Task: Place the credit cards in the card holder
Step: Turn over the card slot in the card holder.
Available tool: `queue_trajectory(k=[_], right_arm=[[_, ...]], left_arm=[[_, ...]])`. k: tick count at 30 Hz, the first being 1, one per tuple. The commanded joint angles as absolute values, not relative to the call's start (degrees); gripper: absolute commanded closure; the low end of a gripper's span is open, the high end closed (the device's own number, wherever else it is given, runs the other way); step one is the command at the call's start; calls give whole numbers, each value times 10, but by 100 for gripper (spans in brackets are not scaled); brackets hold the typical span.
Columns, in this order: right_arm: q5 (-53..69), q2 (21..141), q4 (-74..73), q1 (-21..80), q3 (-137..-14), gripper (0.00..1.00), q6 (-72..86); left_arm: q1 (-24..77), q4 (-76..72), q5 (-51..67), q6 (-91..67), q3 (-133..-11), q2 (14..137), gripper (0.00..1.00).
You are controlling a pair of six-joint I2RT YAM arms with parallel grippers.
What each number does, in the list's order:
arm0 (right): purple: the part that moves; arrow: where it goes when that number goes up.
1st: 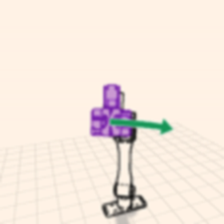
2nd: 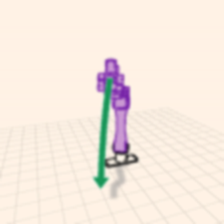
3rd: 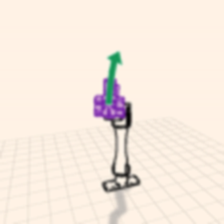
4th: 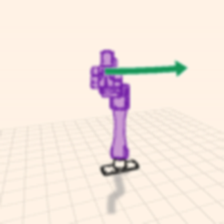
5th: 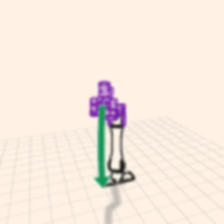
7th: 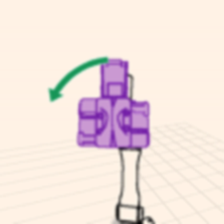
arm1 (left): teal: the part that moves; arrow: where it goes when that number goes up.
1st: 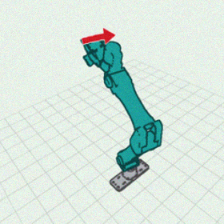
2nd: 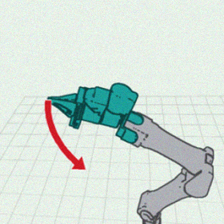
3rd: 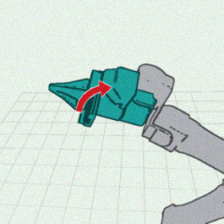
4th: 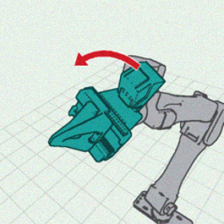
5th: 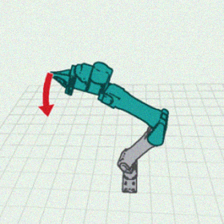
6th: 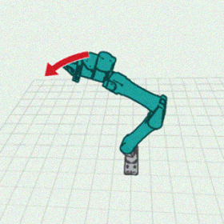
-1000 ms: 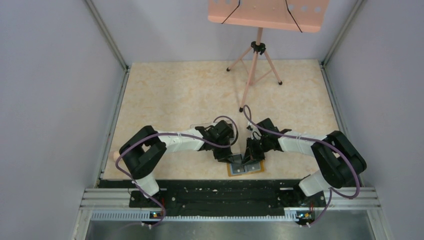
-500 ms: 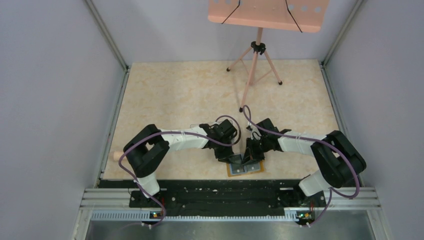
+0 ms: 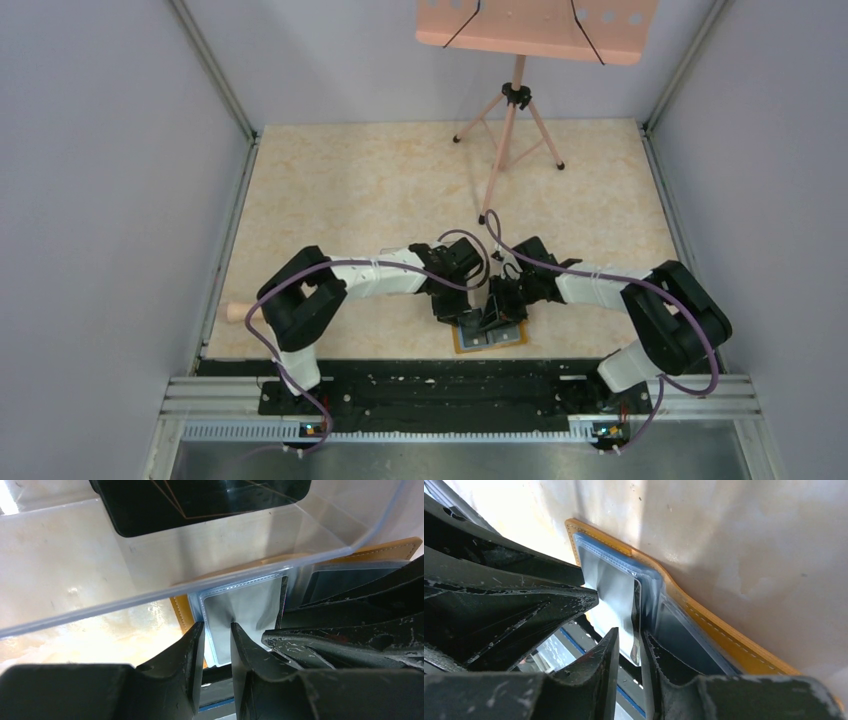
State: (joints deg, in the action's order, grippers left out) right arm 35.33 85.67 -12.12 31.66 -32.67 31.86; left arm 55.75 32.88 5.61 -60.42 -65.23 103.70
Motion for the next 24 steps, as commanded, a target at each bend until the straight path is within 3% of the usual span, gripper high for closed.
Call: queue_trajectory(k=[1, 6, 13, 24], right_arm=[[291, 881, -136, 325, -310, 73, 299], [298, 880, -134, 325, -310, 65, 298], [318, 883, -118, 325, -308, 65, 304], [321, 875, -122, 326, -312, 59, 306]], left_arm=[[560, 359, 22, -579, -661, 1060, 69], [560, 283, 47, -575, -637, 1024, 71], [560, 156, 71, -594, -571, 933, 75], [562, 138, 88, -579, -580, 929, 77]])
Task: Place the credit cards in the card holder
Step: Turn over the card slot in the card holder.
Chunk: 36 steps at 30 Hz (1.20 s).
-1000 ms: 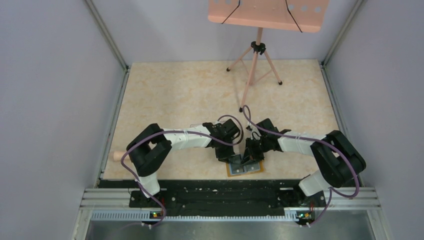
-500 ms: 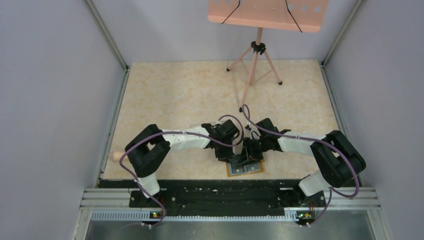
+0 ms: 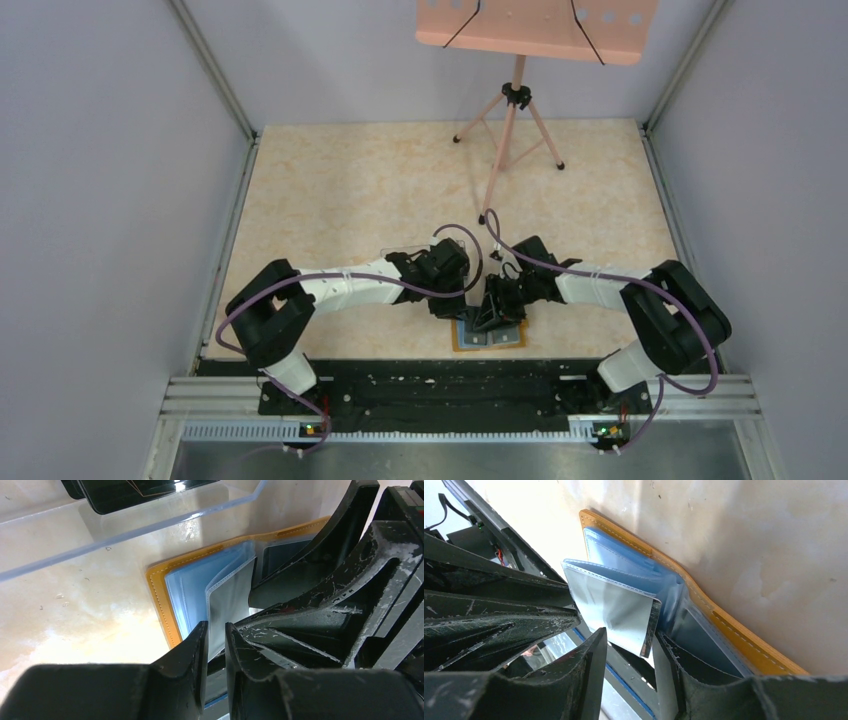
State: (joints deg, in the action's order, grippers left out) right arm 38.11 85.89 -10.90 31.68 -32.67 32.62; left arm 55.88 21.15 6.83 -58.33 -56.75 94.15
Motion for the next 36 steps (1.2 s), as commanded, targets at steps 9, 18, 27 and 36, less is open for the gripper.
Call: queue_trajectory(k=[9, 18, 27, 36], right_arm=[[331, 856, -123, 324, -322, 48, 316], [349, 825, -94, 324, -312, 36, 353], [383, 796, -30, 317, -275, 25, 384], [398, 770, -5, 317, -263, 21, 385]], left_arm=[[566, 125, 94, -575, -575, 925, 81], [566, 117, 82, -585, -554, 908, 86], [561, 77, 115, -602, -535, 924, 85], [549, 14, 149, -621, -499, 915, 79]])
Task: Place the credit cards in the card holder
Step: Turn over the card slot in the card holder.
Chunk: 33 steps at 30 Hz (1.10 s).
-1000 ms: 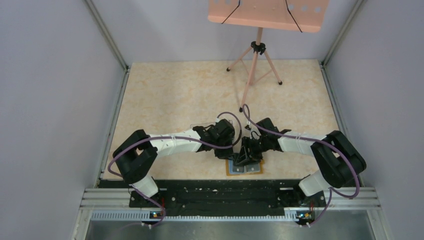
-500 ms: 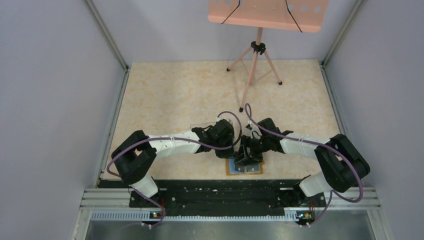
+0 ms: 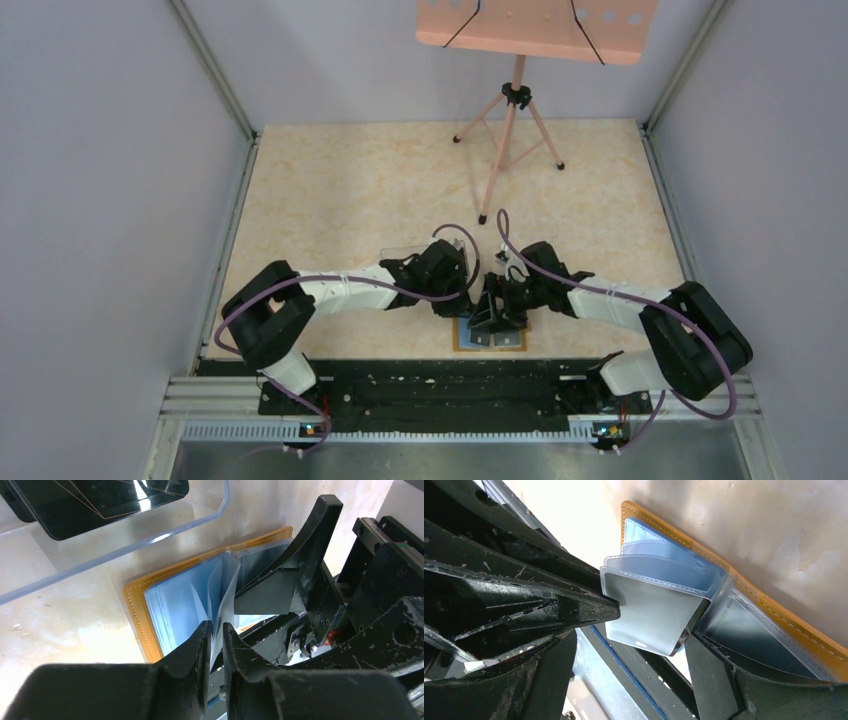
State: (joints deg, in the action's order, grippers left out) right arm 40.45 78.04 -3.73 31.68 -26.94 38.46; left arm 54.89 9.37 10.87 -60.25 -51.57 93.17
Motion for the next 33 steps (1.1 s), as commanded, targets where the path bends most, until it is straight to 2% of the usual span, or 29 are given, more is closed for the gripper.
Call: queue_trajectory(k=[1, 6, 9, 13, 14, 20, 27, 33], right_arm=[[399, 770, -4, 316, -261, 21, 385], [409, 768, 21, 316, -255, 21, 386], [417, 766, 32, 316, -255, 21, 386], [420, 763, 31, 316, -256, 20, 385], [418, 762, 27, 316, -257, 20, 384], [394, 746, -24, 316, -272, 20, 368], [395, 734, -31, 317, -288, 19, 375], [396, 716, -27, 316, -294, 19, 381]], left_arm=[[547, 6, 155, -621, -494, 911, 79], [544, -19, 180, -614, -479, 904, 75], [543, -18, 187, -614, -481, 912, 77], [541, 15, 165, -613, -491, 908, 97], [539, 39, 153, -610, -496, 903, 100], [529, 199, 72, -585, -535, 871, 100], [506, 267, 54, -563, -533, 839, 100], [503, 394, 26, -524, -608, 885, 100]])
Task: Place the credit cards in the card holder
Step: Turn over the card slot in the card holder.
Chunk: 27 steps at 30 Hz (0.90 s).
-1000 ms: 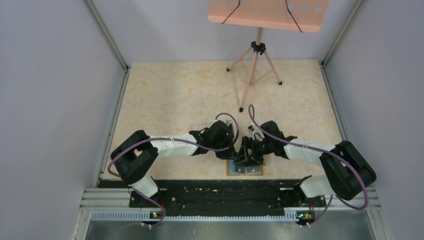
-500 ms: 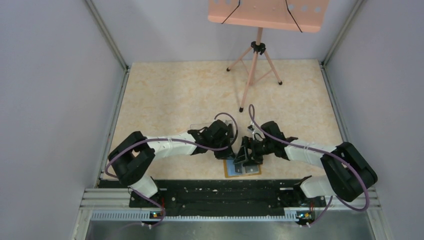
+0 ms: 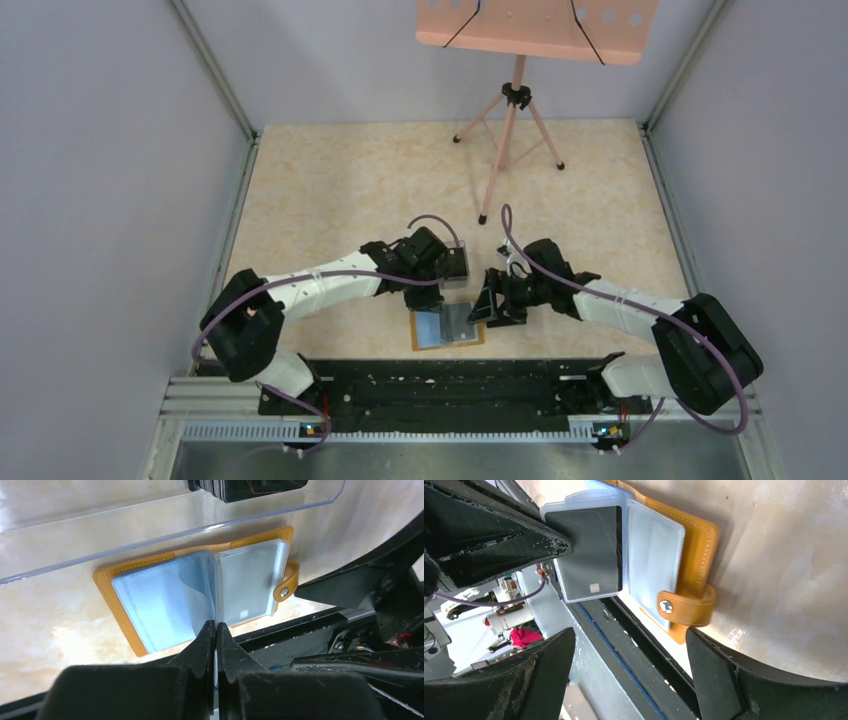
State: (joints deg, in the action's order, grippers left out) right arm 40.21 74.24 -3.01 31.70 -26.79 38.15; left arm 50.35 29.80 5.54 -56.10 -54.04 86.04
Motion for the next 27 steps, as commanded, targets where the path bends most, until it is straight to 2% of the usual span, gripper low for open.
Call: queue_trajectory(k=[1, 8, 13, 16, 27], right_arm=[[391, 713, -29, 316, -296, 19, 381], [368, 705, -70, 300, -297, 19, 367], [364, 703, -78, 285, -291, 19, 362], [364, 704, -80, 282, -290, 19, 360], [359, 708, -84, 272, -284, 20, 354]], left_arm=[[504, 414, 21, -517, -624, 898, 100], [518, 484, 5, -493, -717, 970, 100], [534, 478, 16, -492, -752, 998, 82], [537, 457, 37, -500, -754, 1004, 76], [544, 390, 89, -521, -743, 1005, 72]])
